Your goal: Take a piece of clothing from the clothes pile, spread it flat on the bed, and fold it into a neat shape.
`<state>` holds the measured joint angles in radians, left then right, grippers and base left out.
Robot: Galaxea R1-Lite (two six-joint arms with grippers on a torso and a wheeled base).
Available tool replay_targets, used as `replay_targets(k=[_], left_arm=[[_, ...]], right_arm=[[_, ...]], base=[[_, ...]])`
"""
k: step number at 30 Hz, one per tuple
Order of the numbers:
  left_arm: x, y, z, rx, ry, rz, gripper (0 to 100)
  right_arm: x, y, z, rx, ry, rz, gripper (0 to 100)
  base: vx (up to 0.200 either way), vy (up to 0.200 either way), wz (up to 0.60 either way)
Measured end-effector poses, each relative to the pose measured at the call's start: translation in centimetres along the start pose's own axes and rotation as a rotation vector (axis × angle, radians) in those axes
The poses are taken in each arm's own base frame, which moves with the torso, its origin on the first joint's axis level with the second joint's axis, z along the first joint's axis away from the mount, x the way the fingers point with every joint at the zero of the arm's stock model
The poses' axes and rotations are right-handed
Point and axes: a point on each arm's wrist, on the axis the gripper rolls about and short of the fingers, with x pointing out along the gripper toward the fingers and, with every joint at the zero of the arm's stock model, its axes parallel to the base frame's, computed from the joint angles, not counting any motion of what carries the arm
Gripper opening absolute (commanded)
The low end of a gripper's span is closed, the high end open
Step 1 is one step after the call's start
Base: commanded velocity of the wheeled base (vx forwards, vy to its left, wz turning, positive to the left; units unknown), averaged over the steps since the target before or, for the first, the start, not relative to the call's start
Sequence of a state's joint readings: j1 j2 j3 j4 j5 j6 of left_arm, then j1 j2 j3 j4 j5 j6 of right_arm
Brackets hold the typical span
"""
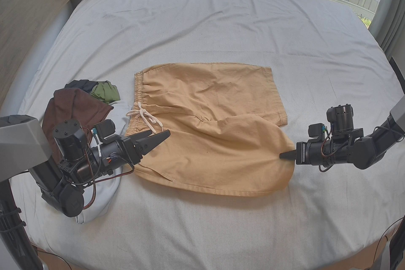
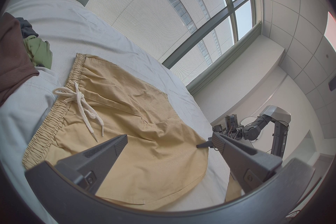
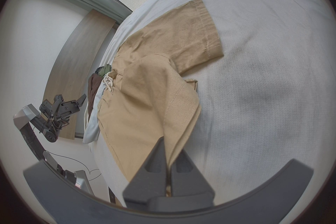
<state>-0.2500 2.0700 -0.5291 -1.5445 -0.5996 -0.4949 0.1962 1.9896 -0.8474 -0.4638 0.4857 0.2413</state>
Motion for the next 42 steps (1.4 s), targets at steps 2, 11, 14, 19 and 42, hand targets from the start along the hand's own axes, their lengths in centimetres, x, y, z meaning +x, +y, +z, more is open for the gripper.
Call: replay_targets(k=[2, 11, 14, 19, 42], left_arm=[[0.01, -0.01, -0.01, 0.0, 0.0, 0.0, 100], [0.06, -0.08, -0.04, 0.0, 0.002, -0.003, 100], [0.05, -0.1, -0.02, 0.001, 0.001, -0.003, 100], [0.0, -0.16, 0.11, 0.003, -0.003, -0.004, 100], [0.26, -0.13, -0.38, -0.004, 0.012, -0.007, 100]], right_arm=[[-0.04, -0.1, -0.06, 0.002, 0.005, -0.003, 0], [-0.18, -0.6, -0.19, 0.016, 0.014, -0.018, 0], [-0.2, -0.63, -0.19, 0.006, 0.014, -0.018, 0], [-0.17, -0.63, -0.16, -0.004, 0.009, -0.03, 0], [-0.15, -0.04, 0.26, -0.054, -0.056, -0.017, 100]], base=[[0.0, 0.0, 0.0], [0.0, 0.0, 0.0], [0.0, 0.0, 0.0], [0.0, 0.0, 0.0], [0.0, 0.0, 0.0]])
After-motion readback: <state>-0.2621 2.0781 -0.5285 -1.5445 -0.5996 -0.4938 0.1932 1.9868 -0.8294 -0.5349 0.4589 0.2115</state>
